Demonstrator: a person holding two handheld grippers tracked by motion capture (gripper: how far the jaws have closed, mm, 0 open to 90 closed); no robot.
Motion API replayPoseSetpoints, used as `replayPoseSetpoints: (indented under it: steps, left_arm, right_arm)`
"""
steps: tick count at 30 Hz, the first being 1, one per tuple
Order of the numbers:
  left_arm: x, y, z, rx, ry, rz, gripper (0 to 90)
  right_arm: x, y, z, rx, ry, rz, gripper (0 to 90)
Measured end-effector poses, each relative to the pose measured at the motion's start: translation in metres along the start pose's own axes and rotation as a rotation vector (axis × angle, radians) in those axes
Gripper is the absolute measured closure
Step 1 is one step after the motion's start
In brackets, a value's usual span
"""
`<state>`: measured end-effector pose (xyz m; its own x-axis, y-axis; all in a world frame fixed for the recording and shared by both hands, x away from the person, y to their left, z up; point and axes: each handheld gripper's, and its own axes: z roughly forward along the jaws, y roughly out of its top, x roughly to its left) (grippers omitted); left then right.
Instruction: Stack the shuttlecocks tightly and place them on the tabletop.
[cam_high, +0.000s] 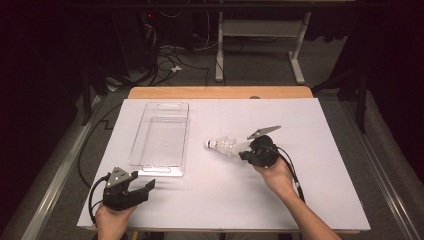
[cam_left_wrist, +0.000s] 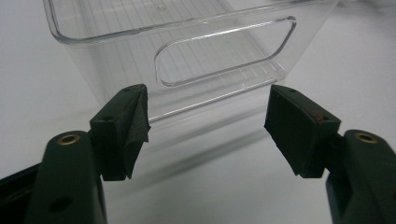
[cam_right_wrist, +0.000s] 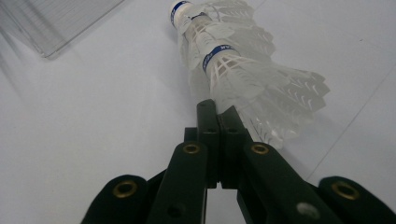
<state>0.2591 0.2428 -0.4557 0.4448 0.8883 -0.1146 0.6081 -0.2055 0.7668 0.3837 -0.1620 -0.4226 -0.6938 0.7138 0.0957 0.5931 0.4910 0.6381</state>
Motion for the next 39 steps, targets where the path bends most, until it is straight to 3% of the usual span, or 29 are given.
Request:
replayPoseSetpoints:
  steps: [39]
  left_arm:
    - [0.000,0.000,0.000,0.001,0.001,0.002,31.3]
  right_arm:
    - [0.005,0.015,0.019,0.014,0.012,-0.011,90.0]
